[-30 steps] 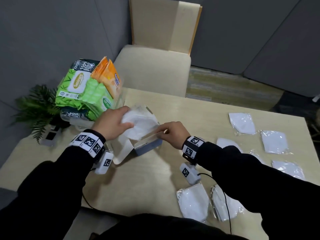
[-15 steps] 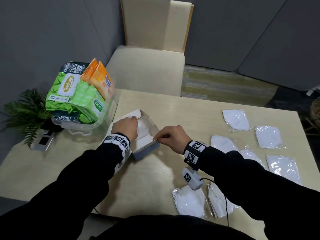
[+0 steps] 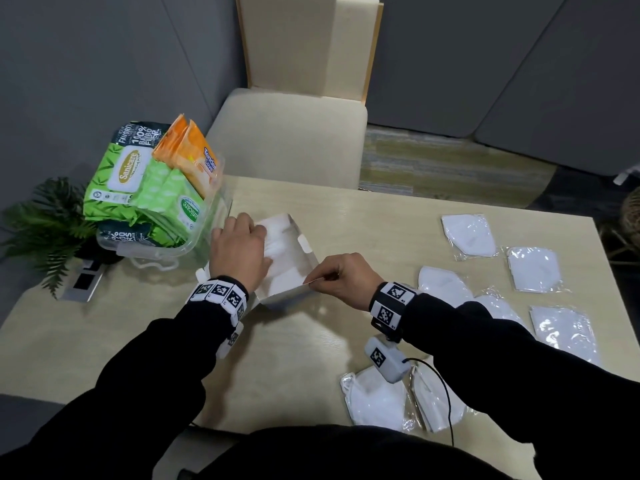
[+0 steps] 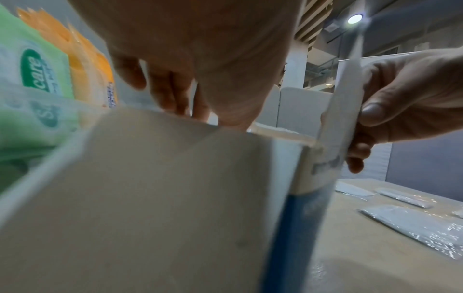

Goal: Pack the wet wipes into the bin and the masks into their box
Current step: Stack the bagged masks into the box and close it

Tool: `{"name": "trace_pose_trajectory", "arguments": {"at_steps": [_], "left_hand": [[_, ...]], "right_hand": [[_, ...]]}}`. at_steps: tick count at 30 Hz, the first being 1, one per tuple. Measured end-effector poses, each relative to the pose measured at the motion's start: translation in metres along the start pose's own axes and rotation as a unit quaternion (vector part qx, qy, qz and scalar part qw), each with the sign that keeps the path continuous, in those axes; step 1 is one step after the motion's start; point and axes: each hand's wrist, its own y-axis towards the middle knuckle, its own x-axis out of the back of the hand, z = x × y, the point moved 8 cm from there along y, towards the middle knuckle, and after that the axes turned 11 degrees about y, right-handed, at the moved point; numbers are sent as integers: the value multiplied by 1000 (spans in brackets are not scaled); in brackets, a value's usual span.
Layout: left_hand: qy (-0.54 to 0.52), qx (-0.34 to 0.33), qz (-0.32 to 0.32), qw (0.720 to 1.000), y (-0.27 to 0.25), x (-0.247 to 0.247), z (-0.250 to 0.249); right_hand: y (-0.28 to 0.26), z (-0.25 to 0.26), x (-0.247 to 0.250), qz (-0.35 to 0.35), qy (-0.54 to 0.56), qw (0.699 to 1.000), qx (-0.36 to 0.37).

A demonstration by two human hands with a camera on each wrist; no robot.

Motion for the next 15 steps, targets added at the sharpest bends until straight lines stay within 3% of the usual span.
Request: {"name": "trace_pose_trajectory", "arguments": {"at_steps": [3,7,9,13,15], "left_hand": [[-26,9,-6,1000,2,1,8],[-158,-6,112,981,5,-25,-2],[-183,-1,127,975,5,-29,-5],[-203,11,140,969,4,-40,-3],[-193,5,127,973,3,-40,-4]], "right_hand": [[-3,0,-1,20,11,1000,-7],[-9,3,-2,54,55,996,-36],[-7,8,8,32,81,995,-54],[26,34,37,-70,-82,994,32],[53,45,36,-70,-129,987,60]]}}
